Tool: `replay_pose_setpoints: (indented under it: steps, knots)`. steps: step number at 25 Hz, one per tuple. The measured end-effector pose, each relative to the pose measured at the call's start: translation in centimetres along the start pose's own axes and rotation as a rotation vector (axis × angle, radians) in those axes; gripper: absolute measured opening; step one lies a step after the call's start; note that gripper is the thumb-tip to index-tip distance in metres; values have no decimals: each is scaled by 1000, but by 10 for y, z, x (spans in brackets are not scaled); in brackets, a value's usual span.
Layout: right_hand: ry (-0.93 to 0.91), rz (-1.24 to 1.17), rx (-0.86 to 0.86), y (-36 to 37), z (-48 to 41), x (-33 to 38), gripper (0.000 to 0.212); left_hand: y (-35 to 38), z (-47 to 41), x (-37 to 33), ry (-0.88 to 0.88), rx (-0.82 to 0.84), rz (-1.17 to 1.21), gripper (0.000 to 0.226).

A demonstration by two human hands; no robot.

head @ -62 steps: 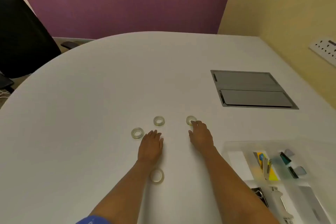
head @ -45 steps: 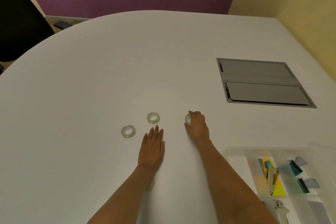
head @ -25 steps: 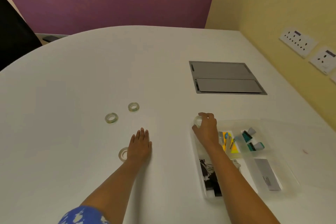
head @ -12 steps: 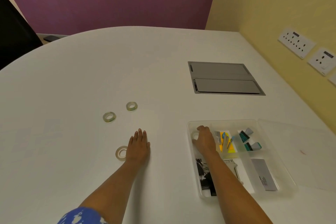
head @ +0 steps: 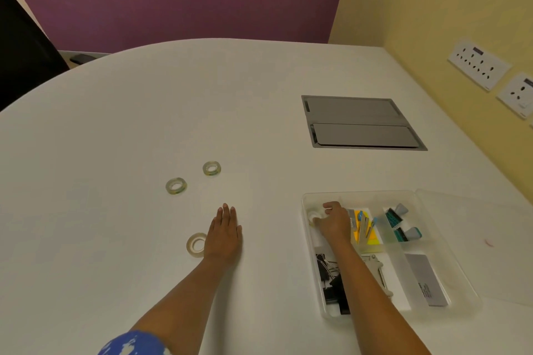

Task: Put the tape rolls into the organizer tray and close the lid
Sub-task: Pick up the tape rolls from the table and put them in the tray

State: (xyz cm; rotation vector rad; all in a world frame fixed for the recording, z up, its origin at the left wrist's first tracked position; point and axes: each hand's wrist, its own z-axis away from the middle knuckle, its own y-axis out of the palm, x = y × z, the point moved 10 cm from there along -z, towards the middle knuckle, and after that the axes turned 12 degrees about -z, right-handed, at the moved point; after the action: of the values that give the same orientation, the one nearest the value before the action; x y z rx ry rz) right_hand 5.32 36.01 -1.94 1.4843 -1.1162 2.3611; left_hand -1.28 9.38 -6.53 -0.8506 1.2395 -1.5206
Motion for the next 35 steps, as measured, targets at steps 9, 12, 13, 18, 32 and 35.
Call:
replay_pose_setpoints:
  steps: [9,12,13,18,32,35]
  knots:
    - [-395,70,41,65,6,118,32,-8,-31,7,-5,-46,55,54]
    - [-432,154,166,117,-4,142,37,-8,-47,8,-31,-83,77,61]
    - [-448,178,212,136,-8,149,39,-9,-51,8,-42,-110,84,70]
    - [-476,276,442,221,-16,162,50,-12,-61,9,-46,-223,-2,70]
    - [-624,418,567,298,-19,177,46,-41,-48,15,-97,-196,177,54]
    - [-587,314,515,273,-20,179,48,-13,-59,8,-12,-160,-20,59]
